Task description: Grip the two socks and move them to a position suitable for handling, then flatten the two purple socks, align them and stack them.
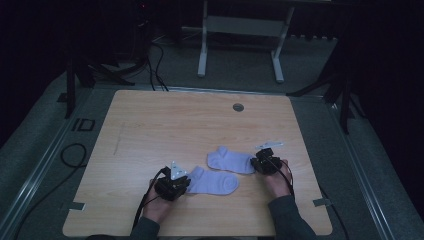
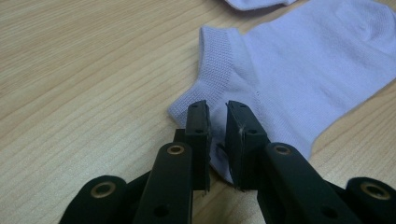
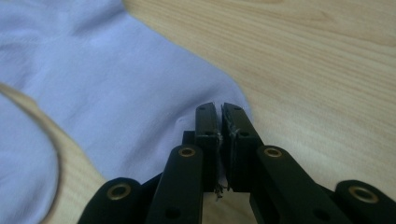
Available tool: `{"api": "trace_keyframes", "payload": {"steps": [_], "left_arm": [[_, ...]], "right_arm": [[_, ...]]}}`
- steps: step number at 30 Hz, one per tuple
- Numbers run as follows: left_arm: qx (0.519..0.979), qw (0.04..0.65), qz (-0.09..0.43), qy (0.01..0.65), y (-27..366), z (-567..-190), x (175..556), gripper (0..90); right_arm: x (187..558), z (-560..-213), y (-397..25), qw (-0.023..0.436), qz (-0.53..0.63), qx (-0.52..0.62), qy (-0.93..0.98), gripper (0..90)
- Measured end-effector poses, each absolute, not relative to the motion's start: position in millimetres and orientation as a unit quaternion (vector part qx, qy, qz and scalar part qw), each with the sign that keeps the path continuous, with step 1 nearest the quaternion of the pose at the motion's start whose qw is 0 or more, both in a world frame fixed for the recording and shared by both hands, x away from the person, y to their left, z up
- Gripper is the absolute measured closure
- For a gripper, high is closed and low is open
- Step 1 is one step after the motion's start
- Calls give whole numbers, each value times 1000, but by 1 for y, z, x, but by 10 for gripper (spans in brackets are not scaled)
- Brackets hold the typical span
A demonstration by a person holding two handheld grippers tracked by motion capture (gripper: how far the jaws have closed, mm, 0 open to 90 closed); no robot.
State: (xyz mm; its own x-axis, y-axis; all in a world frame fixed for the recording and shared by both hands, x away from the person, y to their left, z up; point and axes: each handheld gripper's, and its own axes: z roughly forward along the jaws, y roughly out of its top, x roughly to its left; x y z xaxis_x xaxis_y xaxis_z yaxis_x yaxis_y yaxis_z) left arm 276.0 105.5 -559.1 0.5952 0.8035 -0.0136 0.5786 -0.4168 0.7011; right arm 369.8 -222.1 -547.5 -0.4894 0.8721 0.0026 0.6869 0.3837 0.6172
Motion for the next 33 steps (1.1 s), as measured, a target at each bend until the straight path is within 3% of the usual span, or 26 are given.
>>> {"api": "trace_keyframes", "payload": {"steps": [5,14,21,33], "left_arm": [[825,343,162,419,104,-559,275,795],[825,345,157,420,104,-559,274,795],[825,345,158,419,103,-559,274,791],[826,345,158,417,102,-559,273,779]], "right_arm": [[368,-546,-226,158,279,479,817,828],[368,-533,-220,163,290,440,834,706],[375,-518,-188,148,302,342,878,616],[392,-531,-139,110,275,276,914,531]]}}
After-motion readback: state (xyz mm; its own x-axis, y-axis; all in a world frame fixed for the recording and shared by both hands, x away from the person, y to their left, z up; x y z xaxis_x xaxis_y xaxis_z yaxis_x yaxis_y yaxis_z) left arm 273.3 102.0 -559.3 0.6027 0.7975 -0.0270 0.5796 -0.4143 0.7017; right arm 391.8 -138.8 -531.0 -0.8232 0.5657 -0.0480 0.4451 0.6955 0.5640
